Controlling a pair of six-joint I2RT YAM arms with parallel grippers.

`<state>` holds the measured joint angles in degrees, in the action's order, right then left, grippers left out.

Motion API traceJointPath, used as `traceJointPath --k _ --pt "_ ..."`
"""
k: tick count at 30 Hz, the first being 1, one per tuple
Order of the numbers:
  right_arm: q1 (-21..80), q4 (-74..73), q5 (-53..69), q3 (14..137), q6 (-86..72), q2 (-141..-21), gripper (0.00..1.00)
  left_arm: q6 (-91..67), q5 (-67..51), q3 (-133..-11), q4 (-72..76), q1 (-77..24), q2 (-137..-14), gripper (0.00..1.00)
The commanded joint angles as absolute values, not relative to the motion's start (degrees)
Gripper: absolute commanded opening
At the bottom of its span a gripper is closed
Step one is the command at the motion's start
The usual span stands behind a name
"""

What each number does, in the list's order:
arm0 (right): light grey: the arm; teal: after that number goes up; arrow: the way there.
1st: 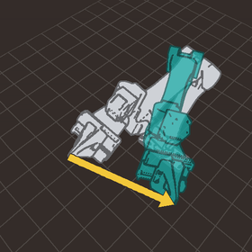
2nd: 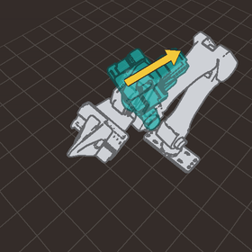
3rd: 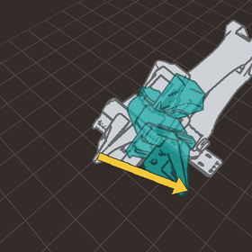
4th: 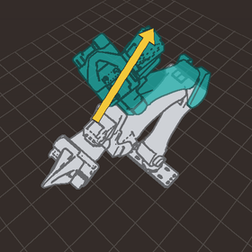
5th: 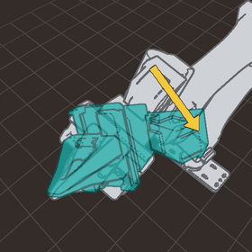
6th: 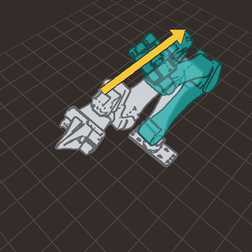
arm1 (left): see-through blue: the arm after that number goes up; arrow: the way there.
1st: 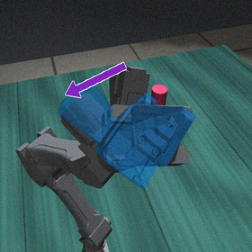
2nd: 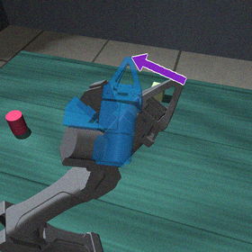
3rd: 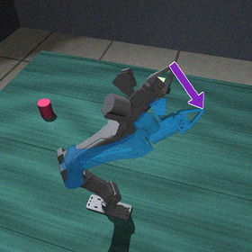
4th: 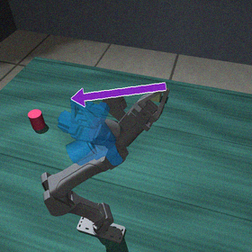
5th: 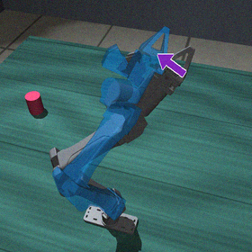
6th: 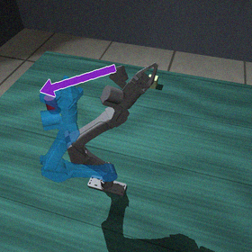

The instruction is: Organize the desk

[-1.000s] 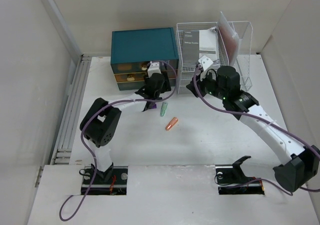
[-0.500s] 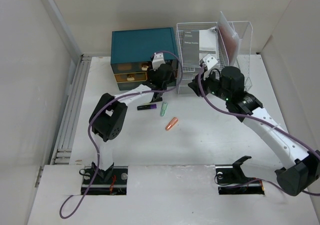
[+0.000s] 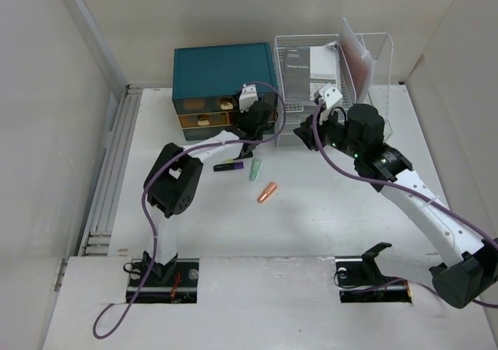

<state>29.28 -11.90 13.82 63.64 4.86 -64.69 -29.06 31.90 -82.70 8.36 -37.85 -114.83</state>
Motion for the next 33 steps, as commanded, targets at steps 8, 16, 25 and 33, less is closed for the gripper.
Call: traceJointPath --k 8,16,25,33 --pt "29.0 -8.8 13.8 64.0 4.0 -63.3 0.36 -29.4 35.8 -81.9 10.6 -36.7 -113.3 0.06" --pt "29.0 -10.2 20.3 62.9 12.2 -64.3 0.36 -29.4 35.8 -74.1 12.3 -36.1 -107.9 0.02" --pt "29.0 -18.0 29.8 64.2 29.4 -69.1 0.35 -29.4 35.2 -66.6 14.9 -35.6 -104.3 0.02" --pt "29.5 -28.8 35.9 65.0 51.6 -77.3 0.42 -29.4 34.2 -63.8 16.0 -35.6 -101.9 0.02"
